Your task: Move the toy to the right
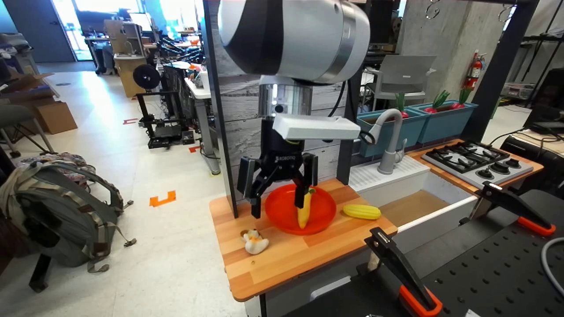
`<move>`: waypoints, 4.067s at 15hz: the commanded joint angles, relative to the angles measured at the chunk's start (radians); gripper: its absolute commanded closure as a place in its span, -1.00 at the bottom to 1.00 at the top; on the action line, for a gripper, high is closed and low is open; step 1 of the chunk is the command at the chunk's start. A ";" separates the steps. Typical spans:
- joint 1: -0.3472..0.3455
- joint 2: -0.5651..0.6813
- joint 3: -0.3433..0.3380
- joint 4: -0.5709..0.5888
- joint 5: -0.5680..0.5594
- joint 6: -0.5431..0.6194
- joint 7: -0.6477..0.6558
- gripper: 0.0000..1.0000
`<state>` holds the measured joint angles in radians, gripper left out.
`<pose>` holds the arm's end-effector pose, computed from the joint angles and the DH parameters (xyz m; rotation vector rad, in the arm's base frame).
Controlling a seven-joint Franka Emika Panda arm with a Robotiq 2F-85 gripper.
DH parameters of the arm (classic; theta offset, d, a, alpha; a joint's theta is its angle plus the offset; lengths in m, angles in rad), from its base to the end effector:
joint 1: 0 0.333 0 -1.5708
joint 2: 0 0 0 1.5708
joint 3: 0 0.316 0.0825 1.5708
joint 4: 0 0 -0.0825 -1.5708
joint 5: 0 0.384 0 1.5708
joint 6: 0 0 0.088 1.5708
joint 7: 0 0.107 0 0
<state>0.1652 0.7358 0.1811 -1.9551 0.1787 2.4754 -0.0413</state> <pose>0.5452 0.1997 0.0853 -2.9193 -0.2951 0.3575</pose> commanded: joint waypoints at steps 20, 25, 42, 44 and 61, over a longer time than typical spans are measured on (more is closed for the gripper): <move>0.112 0.282 -0.037 0.251 -0.155 0.060 0.089 0.75; 0.113 0.184 -0.037 0.160 -0.174 0.047 0.086 0.95; -0.174 -0.083 -0.081 0.012 -0.113 0.006 -0.010 0.95; -0.201 -0.060 -0.084 0.025 -0.097 0.000 -0.011 0.95; -0.228 0.168 -0.108 0.185 -0.017 0.071 0.020 0.95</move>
<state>-0.0588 0.8544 0.0846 -1.8300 0.1546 2.5139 -0.0262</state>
